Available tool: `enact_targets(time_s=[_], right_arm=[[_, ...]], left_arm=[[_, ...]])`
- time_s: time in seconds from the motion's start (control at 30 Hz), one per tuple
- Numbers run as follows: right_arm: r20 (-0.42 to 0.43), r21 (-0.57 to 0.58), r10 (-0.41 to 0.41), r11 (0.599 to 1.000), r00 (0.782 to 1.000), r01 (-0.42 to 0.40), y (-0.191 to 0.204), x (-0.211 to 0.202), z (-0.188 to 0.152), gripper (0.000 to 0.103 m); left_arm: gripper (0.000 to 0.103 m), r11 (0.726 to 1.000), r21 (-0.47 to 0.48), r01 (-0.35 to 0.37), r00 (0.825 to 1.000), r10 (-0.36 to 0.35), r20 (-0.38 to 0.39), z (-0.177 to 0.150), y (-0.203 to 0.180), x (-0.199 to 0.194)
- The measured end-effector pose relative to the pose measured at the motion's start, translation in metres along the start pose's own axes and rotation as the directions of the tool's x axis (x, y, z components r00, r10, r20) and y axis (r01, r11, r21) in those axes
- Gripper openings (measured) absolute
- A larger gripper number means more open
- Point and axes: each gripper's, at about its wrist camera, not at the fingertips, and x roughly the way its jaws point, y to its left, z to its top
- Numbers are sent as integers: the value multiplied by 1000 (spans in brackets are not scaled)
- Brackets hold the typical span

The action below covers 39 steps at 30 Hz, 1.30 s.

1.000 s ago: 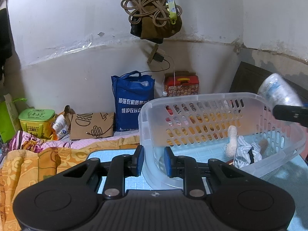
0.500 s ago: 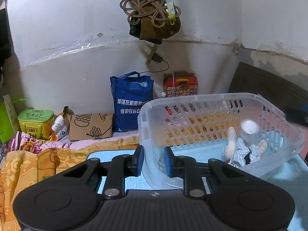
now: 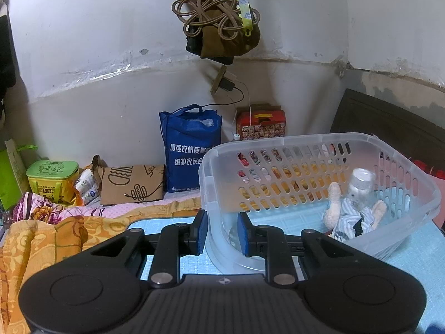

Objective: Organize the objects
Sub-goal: 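Grasp the red box with the right tool, then carry the red box into the basket and release it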

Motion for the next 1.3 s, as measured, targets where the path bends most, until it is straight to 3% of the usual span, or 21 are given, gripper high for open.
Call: enact_targets(time_s=[0.1,0.33,0.47,0.77,0.9,1.3], right_arm=[[50,-12,-16,1000,999,16,13,-5,-14,103],[69,-112,-56,992,996,63,39,11,-36,101],[58,-155,-75,984,995,84,45,12,-43,78],[91,-109,-88,989,992,98,29,4,-40,78],[130,-107,-143,982,981,157,13,-6,-28,78],[120,-58,-213,974,970,221,-23,-14,-14,78]], left_arm=[[26,1000,4,-4,1000,4,1,0,-1,0],[26,1000,9,-7,1000,7,3,0,-1,0],[26,1000,13,-9,1000,9,5,0,-1,0],[26,1000,12,-8,1000,8,5,0,-1,0],[26,1000,14,-11,1000,11,7,0,-2,1],[26,999,31,-29,999,29,15,-1,-7,1]])
